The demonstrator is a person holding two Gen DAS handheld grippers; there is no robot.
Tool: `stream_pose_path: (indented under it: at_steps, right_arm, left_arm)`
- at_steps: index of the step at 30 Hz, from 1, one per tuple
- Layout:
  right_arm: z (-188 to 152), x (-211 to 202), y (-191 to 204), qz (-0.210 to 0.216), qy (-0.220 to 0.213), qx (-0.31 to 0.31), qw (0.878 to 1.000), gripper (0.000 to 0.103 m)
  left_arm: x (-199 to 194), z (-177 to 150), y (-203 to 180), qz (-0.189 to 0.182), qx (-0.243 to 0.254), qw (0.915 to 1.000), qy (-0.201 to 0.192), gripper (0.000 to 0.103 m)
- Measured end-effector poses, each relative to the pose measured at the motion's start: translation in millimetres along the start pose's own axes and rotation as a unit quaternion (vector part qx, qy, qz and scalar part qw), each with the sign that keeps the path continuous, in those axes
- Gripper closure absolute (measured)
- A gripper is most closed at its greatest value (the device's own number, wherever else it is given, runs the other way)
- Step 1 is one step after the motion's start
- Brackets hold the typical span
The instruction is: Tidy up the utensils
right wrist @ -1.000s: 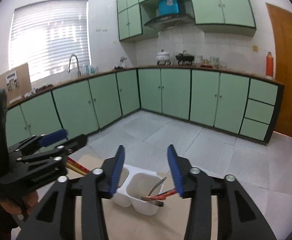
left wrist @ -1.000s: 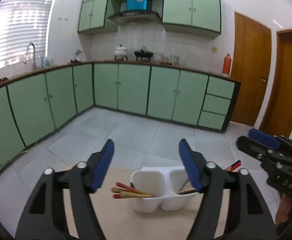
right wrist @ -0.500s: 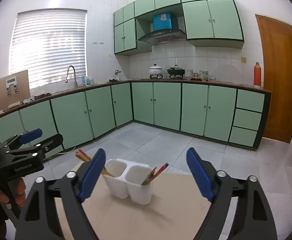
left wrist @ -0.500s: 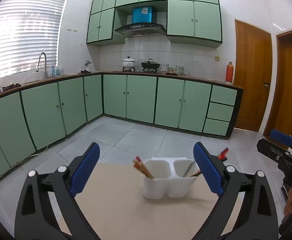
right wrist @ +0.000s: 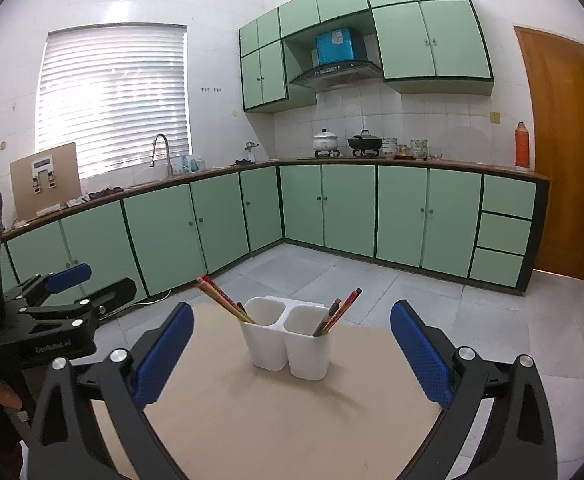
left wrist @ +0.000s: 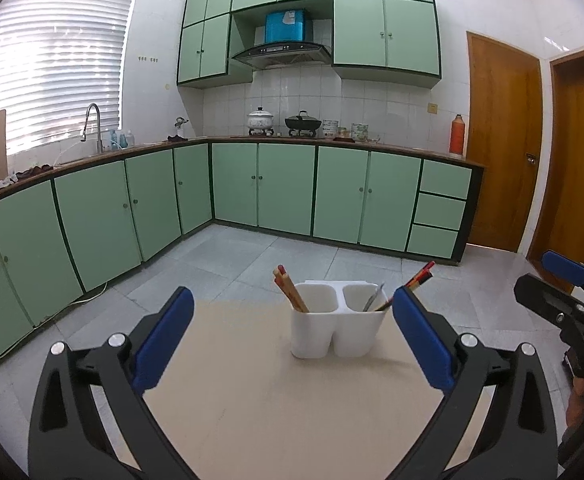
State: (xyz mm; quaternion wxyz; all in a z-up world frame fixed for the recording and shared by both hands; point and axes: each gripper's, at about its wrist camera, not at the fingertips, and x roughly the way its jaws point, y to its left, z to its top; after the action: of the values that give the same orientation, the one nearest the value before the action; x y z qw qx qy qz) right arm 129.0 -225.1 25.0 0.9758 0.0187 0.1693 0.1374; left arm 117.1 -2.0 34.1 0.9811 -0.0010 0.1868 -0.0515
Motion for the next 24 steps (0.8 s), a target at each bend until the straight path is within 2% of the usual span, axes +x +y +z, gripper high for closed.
stream_pose_path:
  at_steps: [12,24]
  right_arm:
    - [-6.5,-21.4,17.2,0.018,0.007,-0.019,1.0,0.006]
    - [-5.1,-24.4,17.1,0.02,0.009,-0.013,1.0,0.006]
  left_arm:
    - [-40.3,-0.8,-9.0,-0.001,0.015,0.9995,-0.027,0.006]
    - [-47.2,-7.6,-11.1,-0.007,0.019,0.9993,-0.031,0.006]
